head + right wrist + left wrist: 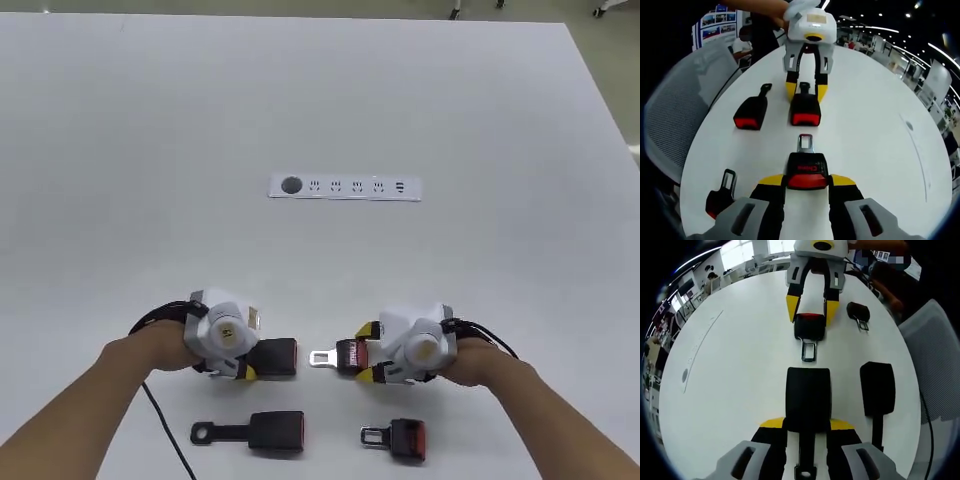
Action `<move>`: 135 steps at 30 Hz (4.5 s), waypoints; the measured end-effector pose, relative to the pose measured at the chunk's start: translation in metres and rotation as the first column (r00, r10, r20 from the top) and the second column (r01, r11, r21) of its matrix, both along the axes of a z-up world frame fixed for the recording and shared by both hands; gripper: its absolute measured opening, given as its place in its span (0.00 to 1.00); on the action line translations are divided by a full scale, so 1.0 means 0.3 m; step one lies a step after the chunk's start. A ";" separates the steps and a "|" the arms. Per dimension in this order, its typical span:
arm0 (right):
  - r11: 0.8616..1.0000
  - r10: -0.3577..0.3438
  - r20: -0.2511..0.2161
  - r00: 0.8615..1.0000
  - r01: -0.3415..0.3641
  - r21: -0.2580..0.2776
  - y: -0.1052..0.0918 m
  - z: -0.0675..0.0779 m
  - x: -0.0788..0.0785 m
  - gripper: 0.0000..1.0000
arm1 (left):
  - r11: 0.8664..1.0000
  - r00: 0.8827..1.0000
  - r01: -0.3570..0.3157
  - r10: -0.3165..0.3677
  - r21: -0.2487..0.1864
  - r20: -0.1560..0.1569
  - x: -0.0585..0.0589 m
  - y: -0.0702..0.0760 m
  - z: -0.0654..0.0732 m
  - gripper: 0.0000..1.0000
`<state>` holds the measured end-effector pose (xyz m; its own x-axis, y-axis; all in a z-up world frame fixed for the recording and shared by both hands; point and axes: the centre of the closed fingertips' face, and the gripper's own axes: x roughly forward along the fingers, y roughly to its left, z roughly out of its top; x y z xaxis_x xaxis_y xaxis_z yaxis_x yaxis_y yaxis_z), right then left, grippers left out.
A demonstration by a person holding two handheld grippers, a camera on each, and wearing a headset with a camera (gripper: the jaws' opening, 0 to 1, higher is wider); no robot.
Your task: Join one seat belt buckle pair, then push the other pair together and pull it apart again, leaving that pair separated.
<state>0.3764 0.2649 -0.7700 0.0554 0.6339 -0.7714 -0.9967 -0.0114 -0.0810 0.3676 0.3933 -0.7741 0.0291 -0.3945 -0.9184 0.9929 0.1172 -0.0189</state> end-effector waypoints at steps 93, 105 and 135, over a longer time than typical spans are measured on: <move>0.997 -0.078 -0.058 0.995 0.078 -0.007 0.148 -0.046 0.002 0.27 | 1.000 1.000 0.023 -0.023 0.006 0.002 0.007 0.000 -0.022 0.29; 0.997 -0.069 -0.049 0.996 0.071 0.033 0.158 -0.041 0.017 0.27 | 1.000 1.000 0.016 -0.016 -0.003 0.005 0.001 0.008 -0.025 0.30; 0.996 -0.078 -0.059 0.995 0.080 0.040 0.178 -0.010 -0.025 0.28 | 1.000 1.000 0.027 -0.027 -0.003 -0.004 -0.006 0.006 -0.011 0.30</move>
<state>0.3688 0.3185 -0.7728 0.0626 0.6613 -0.7475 -0.9973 0.0696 -0.0219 0.3659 0.3950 -0.7774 0.0151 -0.3981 -0.9172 0.9956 0.0905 -0.0229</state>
